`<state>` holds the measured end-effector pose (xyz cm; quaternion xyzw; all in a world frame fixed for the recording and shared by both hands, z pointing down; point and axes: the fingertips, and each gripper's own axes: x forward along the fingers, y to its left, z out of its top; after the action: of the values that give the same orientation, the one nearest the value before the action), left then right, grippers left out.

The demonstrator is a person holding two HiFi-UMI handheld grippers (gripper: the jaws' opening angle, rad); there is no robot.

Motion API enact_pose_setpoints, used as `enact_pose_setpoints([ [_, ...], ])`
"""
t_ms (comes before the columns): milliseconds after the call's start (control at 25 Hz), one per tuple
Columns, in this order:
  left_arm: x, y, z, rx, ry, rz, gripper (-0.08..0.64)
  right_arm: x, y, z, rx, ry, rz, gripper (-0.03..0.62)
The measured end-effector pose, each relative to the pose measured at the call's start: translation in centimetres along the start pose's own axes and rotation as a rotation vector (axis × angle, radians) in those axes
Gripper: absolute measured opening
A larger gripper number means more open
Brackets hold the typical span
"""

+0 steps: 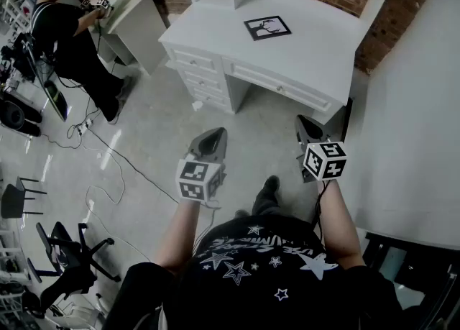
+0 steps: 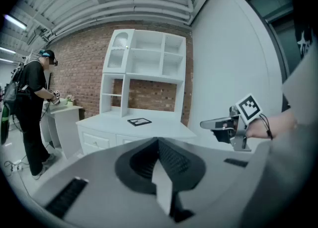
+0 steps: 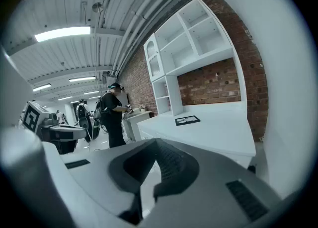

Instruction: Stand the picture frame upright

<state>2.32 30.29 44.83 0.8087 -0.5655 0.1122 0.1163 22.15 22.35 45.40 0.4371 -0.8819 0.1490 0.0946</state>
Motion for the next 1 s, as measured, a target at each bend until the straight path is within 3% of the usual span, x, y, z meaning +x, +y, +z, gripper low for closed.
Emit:
enact_pose_setpoints([
  [520, -3.1, -0.3, -3.9, -0.041, 0.030, 0.006, 0.018, -1.6, 2.3, -4.4, 0.013, 0.050, 0.009, 0.015],
  [1000, -4.2, 1.3, -6.7, -0.102, 0.065, 0.005, 0.018, -1.9, 0.4, -6.0, 0.101, 0.027, -0.090, 0.017],
])
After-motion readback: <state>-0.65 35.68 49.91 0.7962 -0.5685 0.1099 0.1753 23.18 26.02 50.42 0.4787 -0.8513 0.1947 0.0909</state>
